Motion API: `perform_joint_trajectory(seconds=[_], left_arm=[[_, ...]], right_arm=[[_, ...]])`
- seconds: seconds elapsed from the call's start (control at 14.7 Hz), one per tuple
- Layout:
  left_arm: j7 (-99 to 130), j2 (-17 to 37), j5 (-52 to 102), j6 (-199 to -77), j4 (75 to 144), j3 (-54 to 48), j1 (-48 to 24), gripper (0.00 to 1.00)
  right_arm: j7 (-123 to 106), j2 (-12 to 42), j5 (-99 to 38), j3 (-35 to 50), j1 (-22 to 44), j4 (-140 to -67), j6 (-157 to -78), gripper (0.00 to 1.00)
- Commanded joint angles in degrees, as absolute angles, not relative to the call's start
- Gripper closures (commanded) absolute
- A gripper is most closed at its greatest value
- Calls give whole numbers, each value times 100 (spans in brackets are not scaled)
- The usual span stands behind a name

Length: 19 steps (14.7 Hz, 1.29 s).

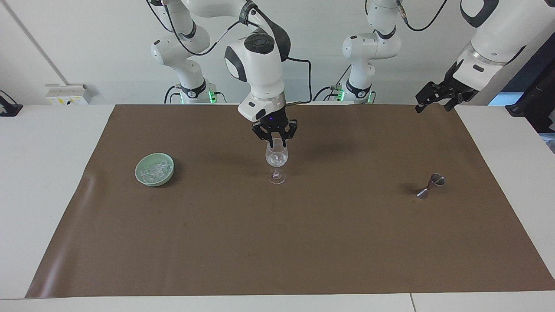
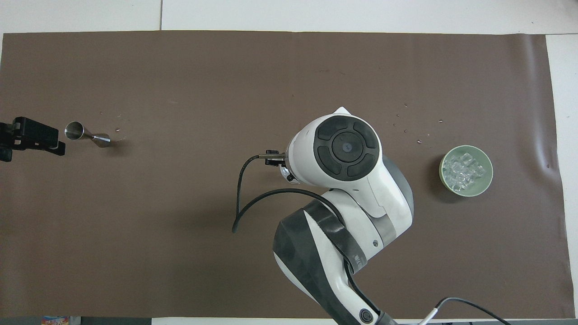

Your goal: Pour wine and add ice with both arms

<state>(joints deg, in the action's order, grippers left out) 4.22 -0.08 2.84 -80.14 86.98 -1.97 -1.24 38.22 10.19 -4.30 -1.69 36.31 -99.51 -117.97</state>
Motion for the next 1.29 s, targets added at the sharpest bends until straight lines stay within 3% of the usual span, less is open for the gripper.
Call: perform_joint_trajectory(seconds=[0.0,0.27,0.48,0.68,0.82,1.22], left_arm=[[273,-61,167,-7901,8727,-17,-255,0],[290,-176,167,-7901,8973,-53,-220,0],[229,-202,97,-7901,8974,-70,-228,0],[211,-228,88,-7928,8982,-105,-229,0],[211,-264,88,-7998,8974,-114,-246,0],[220,-220,79,-8427,8974,-114,-272,0]], right_arm=[[3814,984,-352,-149,3560,-9530,-11288,51],[3544,959,-343,-167,3288,-9237,-10803,46],[2929,581,-343,-193,2867,-9255,-10057,41],[1964,273,-343,-185,2147,-9334,-9521,20],[1505,63,-343,-193,1760,-9517,-9238,0],[916,-123,-134,-193,949,-9545,-8895,0]])
